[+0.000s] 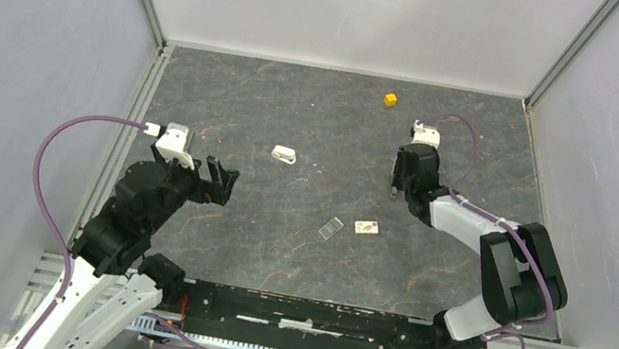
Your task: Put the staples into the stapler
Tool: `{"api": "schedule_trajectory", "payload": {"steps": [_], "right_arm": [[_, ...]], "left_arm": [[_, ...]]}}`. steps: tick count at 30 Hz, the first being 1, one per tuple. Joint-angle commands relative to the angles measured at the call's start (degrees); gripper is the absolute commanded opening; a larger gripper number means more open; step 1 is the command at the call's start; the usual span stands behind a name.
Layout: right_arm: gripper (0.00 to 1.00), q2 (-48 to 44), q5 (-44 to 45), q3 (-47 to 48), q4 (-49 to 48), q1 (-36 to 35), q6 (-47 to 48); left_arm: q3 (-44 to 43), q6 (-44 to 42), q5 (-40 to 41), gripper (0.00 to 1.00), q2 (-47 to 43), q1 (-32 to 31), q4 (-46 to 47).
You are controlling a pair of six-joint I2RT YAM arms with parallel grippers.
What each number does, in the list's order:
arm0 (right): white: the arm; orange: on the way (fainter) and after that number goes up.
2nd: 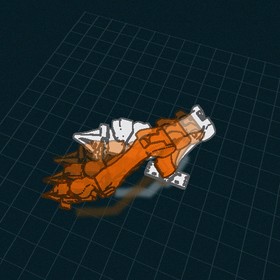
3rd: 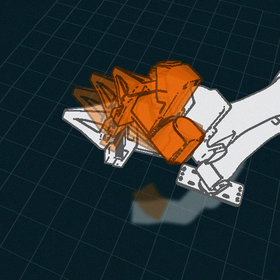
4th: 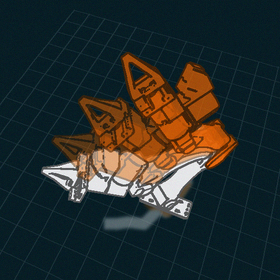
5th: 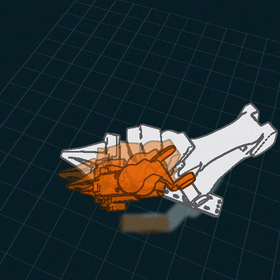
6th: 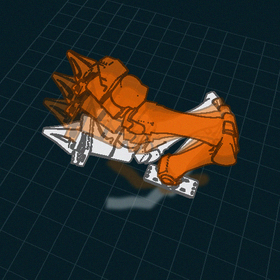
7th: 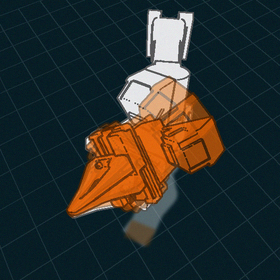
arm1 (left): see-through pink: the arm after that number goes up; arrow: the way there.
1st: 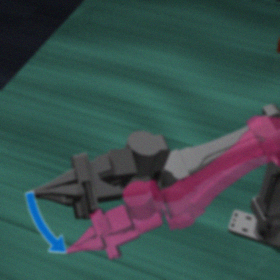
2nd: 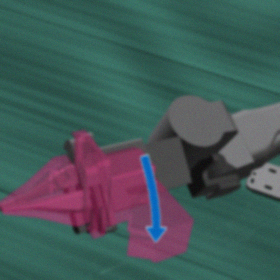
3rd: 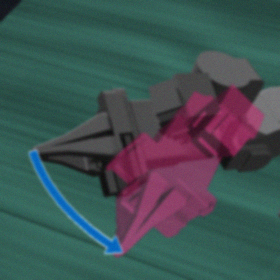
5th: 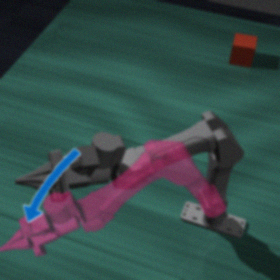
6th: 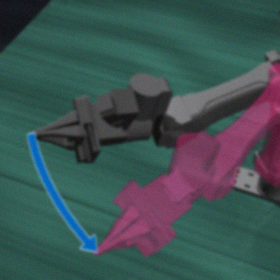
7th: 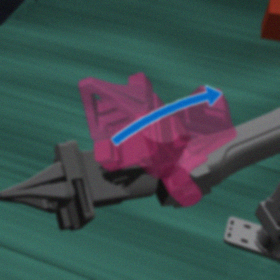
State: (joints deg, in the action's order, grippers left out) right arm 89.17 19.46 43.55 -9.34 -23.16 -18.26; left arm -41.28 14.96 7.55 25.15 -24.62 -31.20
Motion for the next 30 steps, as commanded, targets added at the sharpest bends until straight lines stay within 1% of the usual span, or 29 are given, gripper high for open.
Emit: {"api": "schedule_trajectory", "payload": {"steps": [1, 3, 6, 10, 11, 14, 16, 26, 30], "right_arm": [[0.41, 2.2, -2.0, 3.4, -0.9, 0.8, 2.6], [0.44, 3.2, -3.9, 4.5, -1.1, 1.1, 4.4], [0.52, 4.5, -5.6, 6.9, 0.1, 1.4, 6.8], [0.53, 5.8, -5.3, 8.2, 3.5, 1.5, 7.0], [0.53, 5.6, -5.4, 7.4, 3.6, 1.5, 6.9], [0.45, 4.4, -6.2, 4.1, 2.3, 1.5, 6.3], [0.43, 3.9, -6.5, 3.0, 2.3, 1.5, 6.2], [0.42, 4.6, -6.8, 1.0, 2.3, 1.5, 6.5], [0.41, 4.9, -6.5, 0.5, 1.8, 1.5, 6.9]], "left_arm": [[-0.3, -2.4, 0.5, 1.0, 0.3, -0.2, 1.5], [-0.3, -2.4, 0.5, 1.0, 0.4, -0.2, 1.5], [-0.3, -2.4, 0.4, 1.0, 0.8, -0.2, 1.5], [-0.4, -2.3, 0.8, 1.0, 1.4, -0.2, 1.3], [-0.5, -2.3, 1.0, 1.0, 1.6, -0.2, 1.1], [-0.5, -2.2, 1.5, 1.0, 1.8, -0.2, 1.1], [-0.5, -2.2, 1.6, 1.0, 2.1, -0.2, 1.1], [-0.8, -1.6, 2.3, 1.0, 3.5, -0.2, 0.4], [-1.1, -0.3, -0.1, 1.0, 4.5, -0.2, 0.0]]}}
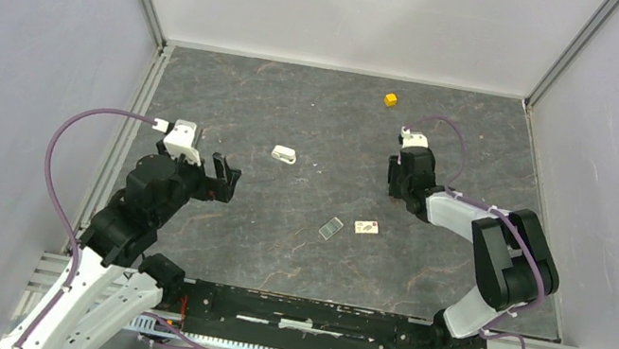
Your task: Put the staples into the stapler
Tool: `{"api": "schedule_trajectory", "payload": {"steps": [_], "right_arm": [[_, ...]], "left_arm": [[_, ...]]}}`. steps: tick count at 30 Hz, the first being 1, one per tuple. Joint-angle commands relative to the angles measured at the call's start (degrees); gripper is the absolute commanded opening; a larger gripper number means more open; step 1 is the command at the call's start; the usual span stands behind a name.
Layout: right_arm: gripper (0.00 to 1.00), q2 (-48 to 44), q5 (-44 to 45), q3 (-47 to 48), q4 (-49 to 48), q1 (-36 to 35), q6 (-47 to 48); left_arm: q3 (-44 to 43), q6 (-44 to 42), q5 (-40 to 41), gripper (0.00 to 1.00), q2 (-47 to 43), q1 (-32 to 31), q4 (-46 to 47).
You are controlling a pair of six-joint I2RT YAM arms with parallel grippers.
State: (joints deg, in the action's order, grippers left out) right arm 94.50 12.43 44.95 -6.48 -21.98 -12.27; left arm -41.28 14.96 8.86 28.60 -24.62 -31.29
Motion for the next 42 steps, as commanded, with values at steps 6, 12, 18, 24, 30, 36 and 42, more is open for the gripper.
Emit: {"api": "schedule_trajectory", "payload": {"steps": [6, 12, 18, 24, 30, 36, 42], "right_arm": [[0.31, -0.7, -1.4, -2.7, -3.7, 0.3, 2.7], [0.27, -2.1, -8.8, -7.3, -10.4, 0.0, 4.7], [0.26, -2.3, -14.2, -7.6, -12.5, -2.7, 6.5], [0.26, -2.2, -15.8, -7.8, -15.6, -8.4, 7.6], [0.27, -1.2, -14.8, -7.2, -17.4, -13.4, 10.8], [0.27, -0.1, -15.8, -6.8, -19.0, -13.5, 13.3], [0.34, -0.5, -16.4, -8.2, -20.5, -13.6, 15.3]], "left_arm": [[-1.3, 8.0, -9.7, 0.97, 6.9, -0.1, 0.4], [-2.3, 15.9, -20.5, 0.87, 15.6, 0.3, 5.8], [-4.5, 18.9, -23.5, 0.8, 24.1, 0.2, 10.6], [-4.1, 20.9, -24.6, 0.71, 31.1, 0.3, 16.9], [-7.2, 19.6, -22.2, 0.64, 39.0, 0.2, 19.0], [-12.3, 19.5, -21.8, 0.58, 49.3, 0.2, 24.8], [-17.2, 20.1, -23.8, 0.47, 60.7, 0.2, 29.5]]}}
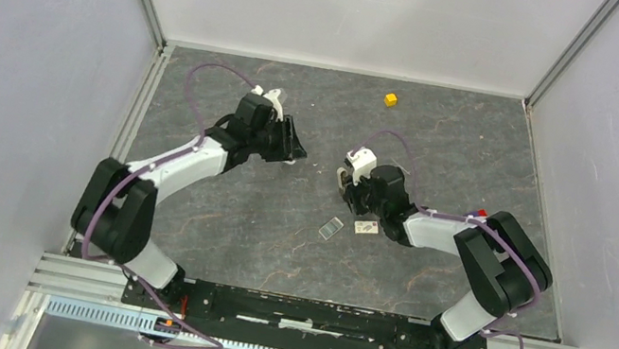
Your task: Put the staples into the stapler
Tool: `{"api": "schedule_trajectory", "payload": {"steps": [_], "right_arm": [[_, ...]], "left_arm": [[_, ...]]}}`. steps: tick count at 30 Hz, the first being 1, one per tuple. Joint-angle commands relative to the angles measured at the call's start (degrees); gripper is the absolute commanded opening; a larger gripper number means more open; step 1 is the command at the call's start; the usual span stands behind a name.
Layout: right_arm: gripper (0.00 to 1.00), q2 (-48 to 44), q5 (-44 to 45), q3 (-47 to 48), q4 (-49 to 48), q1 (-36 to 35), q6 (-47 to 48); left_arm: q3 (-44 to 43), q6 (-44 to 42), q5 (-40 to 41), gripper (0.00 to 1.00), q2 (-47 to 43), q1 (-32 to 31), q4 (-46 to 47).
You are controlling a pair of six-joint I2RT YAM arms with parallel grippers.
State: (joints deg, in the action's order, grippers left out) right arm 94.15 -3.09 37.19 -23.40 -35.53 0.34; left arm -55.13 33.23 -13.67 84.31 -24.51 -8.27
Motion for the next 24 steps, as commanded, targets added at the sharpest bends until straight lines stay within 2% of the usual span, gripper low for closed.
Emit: {"api": "schedule_trajectory", "payload": {"steps": [1, 5, 12, 24], "right_arm": [[0.36, -0.3, -0.9, -0.4, -3.5, 0.1, 2.7], [0.42, -1.4, -0.6, 0.1, -2.5, 0.0, 2.5], [0.45, -3.3, 1.8, 0.1, 0.2, 0.0, 3.6], [0.43, -2.3, 2.2, -1.3, 0.7, 0.0, 3.6]], "left_arm": [[-3.8, 2.2, -1.6, 0.46, 6.7, 0.0, 7.4], [-5.2, 2.9, -2.7, 0.47, 11.0, -0.7, 9.4], [-8.1, 4.0, -4.6, 0.46, 18.1, -2.2, 11.3], [-13.9, 6.4, -6.9, 0.44, 27.8, -4.3, 13.3]]}}
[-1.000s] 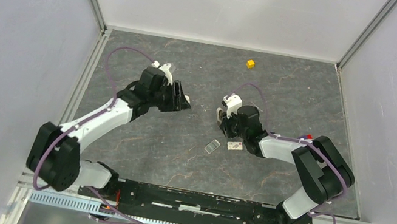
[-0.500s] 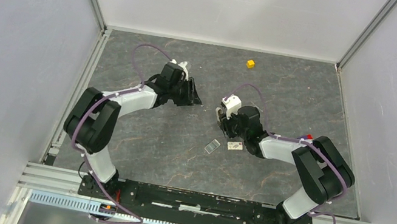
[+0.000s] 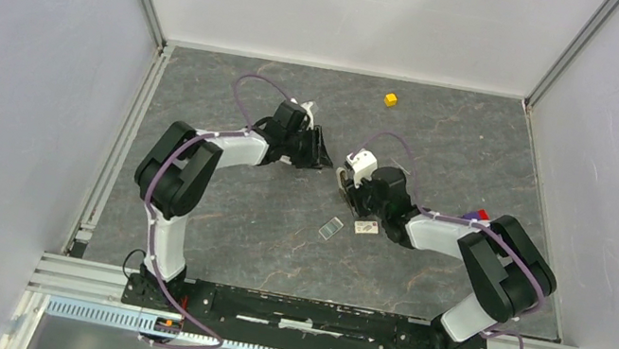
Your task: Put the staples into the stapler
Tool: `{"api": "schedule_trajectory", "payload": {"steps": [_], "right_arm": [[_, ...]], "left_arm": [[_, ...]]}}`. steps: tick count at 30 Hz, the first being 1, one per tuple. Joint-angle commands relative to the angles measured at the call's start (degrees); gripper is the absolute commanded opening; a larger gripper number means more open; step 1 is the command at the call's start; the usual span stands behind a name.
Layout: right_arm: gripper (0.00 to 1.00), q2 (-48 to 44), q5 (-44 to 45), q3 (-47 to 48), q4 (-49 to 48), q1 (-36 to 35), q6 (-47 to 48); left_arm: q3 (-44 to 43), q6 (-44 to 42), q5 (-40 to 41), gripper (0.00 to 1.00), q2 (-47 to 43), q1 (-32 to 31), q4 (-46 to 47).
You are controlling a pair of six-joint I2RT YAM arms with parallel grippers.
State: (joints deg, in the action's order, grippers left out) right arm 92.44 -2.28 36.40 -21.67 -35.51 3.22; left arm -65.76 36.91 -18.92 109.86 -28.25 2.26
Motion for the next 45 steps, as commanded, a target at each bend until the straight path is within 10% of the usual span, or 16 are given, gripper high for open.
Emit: {"api": "schedule_trajectory", "payload": {"steps": [1, 16, 34, 45], "right_arm": [[0.41, -0.5, 1.4, -0.6, -1.0, 0.0, 0.7], [0.31, -0.5, 1.8, -4.8, -6.5, 0.0, -0.2], [0.49, -13.1, 1.5, -4.2, 2.2, 0.1, -1.4], [0.31, -8.7, 2.4, -0.2, 3.8, 1.2, -5.0]], "left_arm": [[-3.7, 2.8, -1.9, 0.43, 2.8, -0.6, 2.7], [4.2, 9.1, -5.3, 0.4, -0.3, -7.3, 12.6], [4.8, 4.9, -1.3, 0.41, -0.1, -8.1, 10.3], [4.3, 4.1, -2.0, 0.39, 0.4, -8.1, 9.7]]}}
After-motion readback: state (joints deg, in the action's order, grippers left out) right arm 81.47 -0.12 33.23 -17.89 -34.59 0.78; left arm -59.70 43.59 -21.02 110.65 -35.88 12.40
